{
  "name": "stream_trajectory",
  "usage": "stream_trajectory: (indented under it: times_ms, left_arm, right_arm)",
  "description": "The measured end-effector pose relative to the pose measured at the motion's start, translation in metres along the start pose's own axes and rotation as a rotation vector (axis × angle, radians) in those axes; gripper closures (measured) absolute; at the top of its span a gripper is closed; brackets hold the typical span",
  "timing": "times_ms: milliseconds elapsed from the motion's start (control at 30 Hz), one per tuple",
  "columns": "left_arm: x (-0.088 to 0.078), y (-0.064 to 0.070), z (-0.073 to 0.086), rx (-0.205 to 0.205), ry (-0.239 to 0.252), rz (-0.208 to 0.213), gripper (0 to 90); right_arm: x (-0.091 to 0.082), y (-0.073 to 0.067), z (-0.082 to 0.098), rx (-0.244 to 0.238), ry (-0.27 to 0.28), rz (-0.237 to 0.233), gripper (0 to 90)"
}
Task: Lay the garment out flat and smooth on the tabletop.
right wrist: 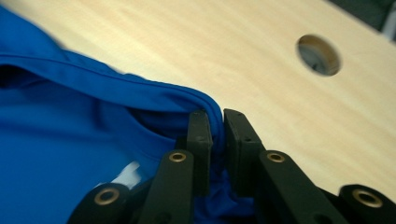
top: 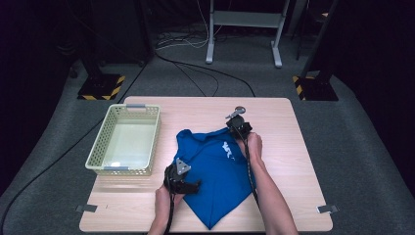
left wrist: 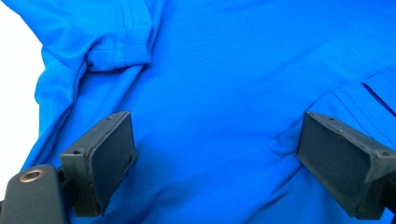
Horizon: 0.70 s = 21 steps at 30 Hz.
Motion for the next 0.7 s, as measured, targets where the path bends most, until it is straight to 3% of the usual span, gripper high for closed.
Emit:
stream_trajectory:
  times_ms: [100, 167, 300, 400, 467, 567, 700]
  left_arm:
    - [0.000, 0.000, 0.000, 0.000, 0.000, 0.000, 11.0]
    - [0.000, 0.000, 0.000, 0.001, 0.000, 0.000, 11.0]
    - [0.000, 0.000, 0.000, 0.000, 0.000, -0.001, 11.0]
    - [0.000, 0.000, 0.000, -0.001, 0.001, -0.001, 11.0]
    - [0.000, 0.000, 0.000, 0.000, 0.000, 0.000, 11.0]
    - [0.000, 0.000, 0.000, 0.000, 0.000, -0.001, 11.0]
    - [0.000, 0.000, 0.000, 0.000, 0.001, -0.001, 10.9]
  right_arm:
    - [0.007, 0.005, -0.002, -0.036, 0.011, 0.060, 81.4]
    - [0.010, 0.007, 0.000, -0.046, 0.007, 0.074, 79.4]
    - [0.007, 0.015, 0.003, 0.015, 0.026, 0.111, 67.1]
    - [-0.001, 0.022, 0.003, 0.077, 0.053, 0.111, 54.5]
    - [-0.009, 0.028, 0.005, 0.133, 0.071, 0.098, 51.1]
    - [-0.016, 0.031, 0.010, 0.203, 0.058, 0.037, 44.8]
    - [-0.023, 0.025, 0.026, 0.230, 0.032, -0.025, 36.7]
Point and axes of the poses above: each handheld gripper's, and its own axes: x roughly forward along the jaws, z roughly out of its underside, y roughly to its right, the point moved 5 cm from there along x, roughly forward along the jaws, and after that the axes turned 5 degrees about y, right-handed, at the moved point
